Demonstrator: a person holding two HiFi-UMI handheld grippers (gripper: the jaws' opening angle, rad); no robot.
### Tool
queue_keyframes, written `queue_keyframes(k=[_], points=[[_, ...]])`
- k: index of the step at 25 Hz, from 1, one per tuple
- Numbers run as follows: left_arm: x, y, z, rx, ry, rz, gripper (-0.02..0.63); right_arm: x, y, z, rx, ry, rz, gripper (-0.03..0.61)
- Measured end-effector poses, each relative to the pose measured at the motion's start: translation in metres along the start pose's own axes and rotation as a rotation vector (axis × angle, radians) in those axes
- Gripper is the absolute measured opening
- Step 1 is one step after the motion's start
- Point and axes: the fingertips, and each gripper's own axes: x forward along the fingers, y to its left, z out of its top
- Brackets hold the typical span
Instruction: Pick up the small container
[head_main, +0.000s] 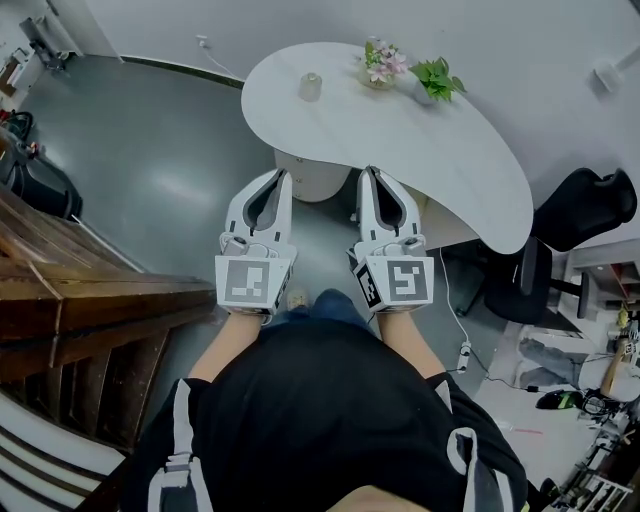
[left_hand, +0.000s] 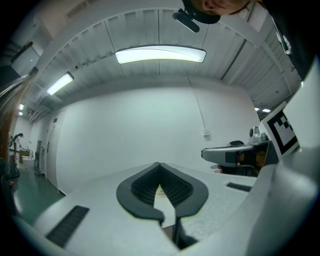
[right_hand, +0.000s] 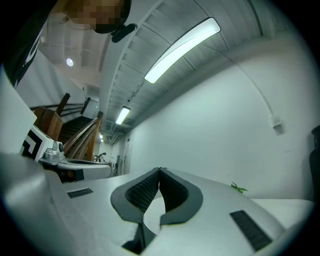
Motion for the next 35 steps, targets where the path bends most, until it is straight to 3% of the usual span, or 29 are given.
queue_keyframes(k=[13, 35], points=[[0.036, 0.023, -0.012, -0.025, -0.020, -0.026, 0.006, 0.049, -0.002, -0.013, -0.003, 0.000, 0.021, 0.018], [0.213, 0.092, -0.044, -0.025, 0.036, 0.030, 0.006, 0.229, -0.087, -0.068, -0.026, 0.041, 0.116, 0.019]])
